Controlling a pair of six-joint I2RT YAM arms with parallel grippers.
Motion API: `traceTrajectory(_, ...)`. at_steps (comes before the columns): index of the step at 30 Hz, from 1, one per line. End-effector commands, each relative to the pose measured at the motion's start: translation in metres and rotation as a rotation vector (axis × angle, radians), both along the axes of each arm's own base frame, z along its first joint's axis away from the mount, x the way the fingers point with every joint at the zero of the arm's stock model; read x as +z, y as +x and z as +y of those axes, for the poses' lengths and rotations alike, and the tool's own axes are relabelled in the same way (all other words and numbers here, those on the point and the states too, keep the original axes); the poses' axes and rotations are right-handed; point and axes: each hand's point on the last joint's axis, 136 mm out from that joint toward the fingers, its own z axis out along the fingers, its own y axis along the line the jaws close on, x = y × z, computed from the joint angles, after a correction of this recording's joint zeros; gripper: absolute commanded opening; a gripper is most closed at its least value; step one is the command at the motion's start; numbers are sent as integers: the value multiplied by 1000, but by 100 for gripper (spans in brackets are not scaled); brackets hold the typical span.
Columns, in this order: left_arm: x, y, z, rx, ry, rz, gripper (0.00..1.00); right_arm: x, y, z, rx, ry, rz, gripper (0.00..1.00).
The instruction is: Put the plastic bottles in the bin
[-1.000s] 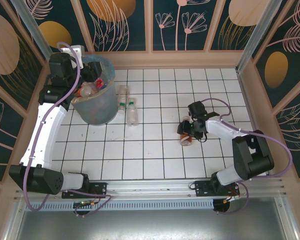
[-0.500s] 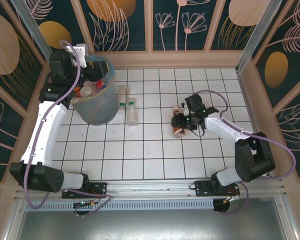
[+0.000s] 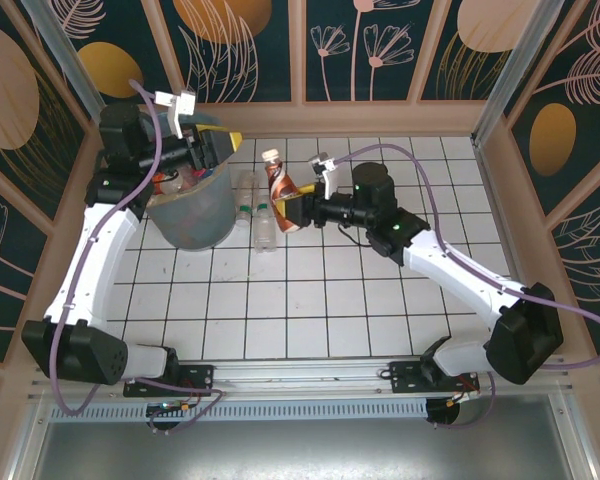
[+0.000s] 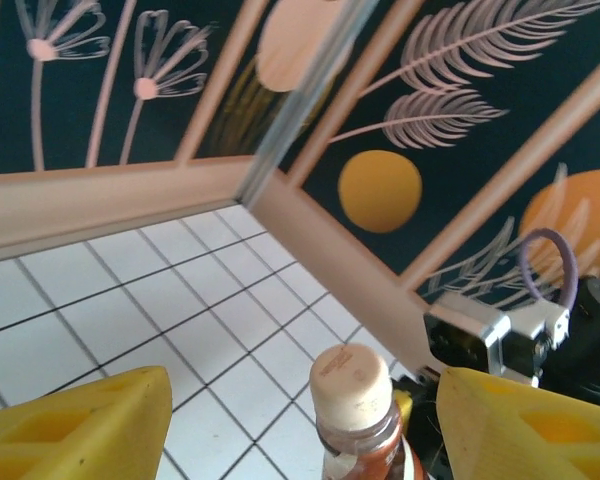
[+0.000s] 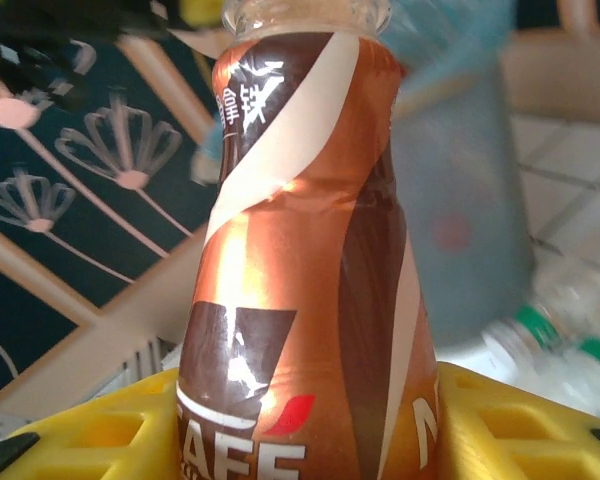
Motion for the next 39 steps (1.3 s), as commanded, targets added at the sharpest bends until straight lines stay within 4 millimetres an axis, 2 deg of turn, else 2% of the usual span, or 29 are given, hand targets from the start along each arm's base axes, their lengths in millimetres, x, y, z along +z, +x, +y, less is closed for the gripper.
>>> traceTrajectory(1, 25, -37, -10, -140, -44, -101, 70, 58, -10, 15, 91, 142, -200, 52)
traceTrajectory(4, 27, -49, -11, -169, -46, -126, 71, 68, -16, 25, 142, 167, -232, 52)
traceTrajectory(8, 29, -57, -12, -191, -53, -140, 70, 66, -22, 36, 194, 160, -226, 52)
traceTrajectory(15, 24, -57, -15, -204, -64, -127, 64, 59, -39, 56, 289, 148, -219, 52)
traceTrajectory(21, 21, -56, -16, -211, -66, -112, 45, 56, -39, 62, 283, 131, -220, 52)
traceTrajectory(26, 25, -54, -16, -198, -73, -118, 20, 53, -31, 60, 233, 111, -228, 53)
traceTrajectory(29, 33, -49, -13, -158, -80, -124, 14, 51, -22, 58, 177, 98, -224, 67)
traceTrajectory(33, 44, -32, -5, -39, -64, -141, 13, 48, -2, 48, 35, 53, -246, 70)
traceTrajectory(36, 50, -11, 6, 89, -34, -134, 2, 43, 12, 37, -76, 16, -264, 74)
traceTrajectory(39, 53, 13, 17, 199, -13, -104, 0, 40, 18, 29, -127, -12, -281, 76)
